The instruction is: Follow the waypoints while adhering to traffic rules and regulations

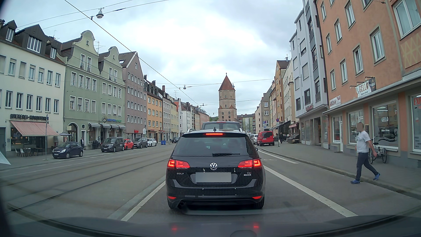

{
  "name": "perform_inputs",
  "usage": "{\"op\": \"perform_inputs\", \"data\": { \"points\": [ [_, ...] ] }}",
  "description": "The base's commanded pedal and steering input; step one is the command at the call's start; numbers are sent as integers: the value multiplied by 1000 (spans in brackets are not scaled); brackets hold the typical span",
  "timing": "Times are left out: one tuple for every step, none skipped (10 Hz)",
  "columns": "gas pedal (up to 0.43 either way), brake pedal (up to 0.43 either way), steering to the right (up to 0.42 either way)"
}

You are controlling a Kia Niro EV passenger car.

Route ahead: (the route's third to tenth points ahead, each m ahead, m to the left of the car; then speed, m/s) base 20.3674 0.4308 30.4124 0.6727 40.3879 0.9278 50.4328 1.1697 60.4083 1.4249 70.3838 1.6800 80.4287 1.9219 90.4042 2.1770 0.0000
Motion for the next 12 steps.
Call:
{"op": "perform_inputs", "data": {
  "points": [
    [0,232,-19],
    [0,232,-20],
    [0,232,-19],
    [0,232,-19],
    [0,232,-20],
    [0,232,-20],
    [0,232,-19],
    [0,232,-19],
    [0,232,-19],
    [0,232,-19],
    [0,232,-19],
    [0,232,-20]
  ]
}}
